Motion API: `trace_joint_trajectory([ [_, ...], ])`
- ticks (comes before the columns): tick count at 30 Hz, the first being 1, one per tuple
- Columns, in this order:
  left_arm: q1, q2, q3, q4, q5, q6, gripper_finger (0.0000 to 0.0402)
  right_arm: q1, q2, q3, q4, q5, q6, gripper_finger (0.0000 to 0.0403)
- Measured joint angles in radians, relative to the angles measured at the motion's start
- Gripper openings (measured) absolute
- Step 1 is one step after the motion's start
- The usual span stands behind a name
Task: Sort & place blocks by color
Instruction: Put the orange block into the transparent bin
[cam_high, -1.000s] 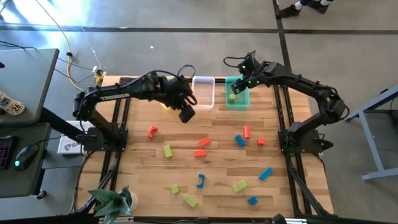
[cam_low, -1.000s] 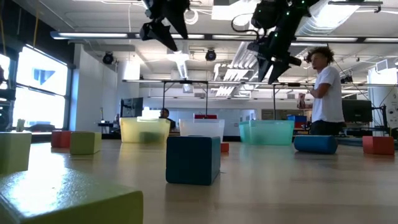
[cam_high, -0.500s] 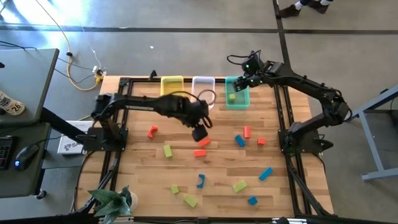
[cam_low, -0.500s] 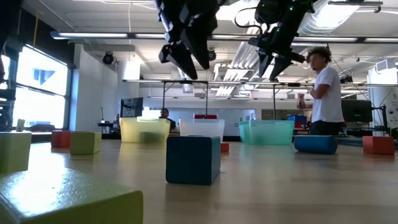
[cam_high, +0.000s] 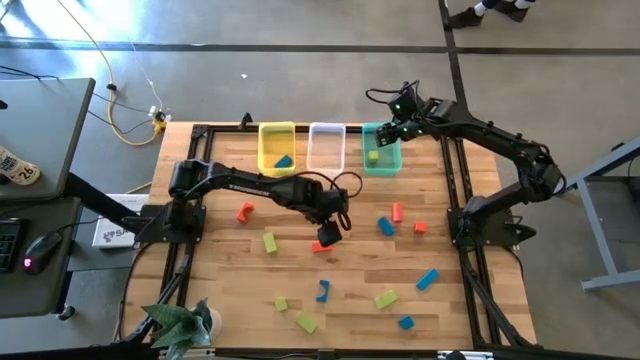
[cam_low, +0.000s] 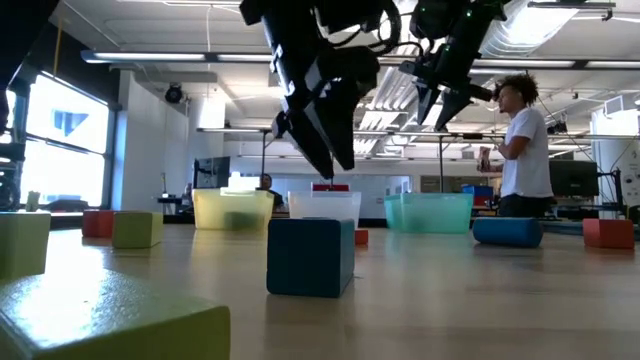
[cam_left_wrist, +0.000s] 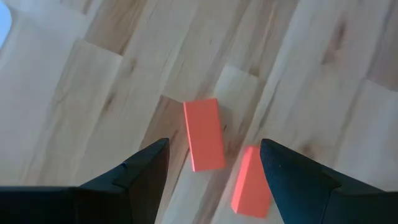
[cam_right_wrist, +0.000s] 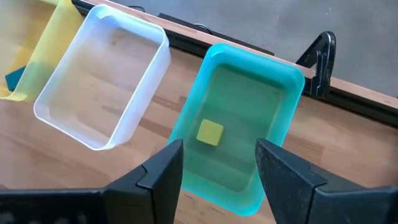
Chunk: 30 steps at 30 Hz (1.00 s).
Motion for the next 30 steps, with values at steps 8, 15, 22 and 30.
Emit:
trace_joint_trajectory([
  [8, -0.003, 0.059, 0.000, 0.021, -0.028, 0.008, 0.0241, 0.000, 0.000, 0.000, -0.001, 0.000, -0.002, 0.0188],
  [15, -0.003, 0.112, 0.000, 0.032, -0.028, 0.007, 0.0241, 0.000, 0.000, 0.000, -0.001, -0.003, 0.000, 0.0188],
  [22, -0.003, 0.163, 0.000, 0.042, -0.028, 0.007, 0.0241, 0.000, 0.001, 0.000, -0.001, -0.003, -0.001, 0.0188],
  [30, -0.002, 0.180, 0.002, 0.042, -0.028, 0.029, 0.0214, 0.000, 0.001, 0.000, -0.001, -0.074, -0.004, 0.0188],
])
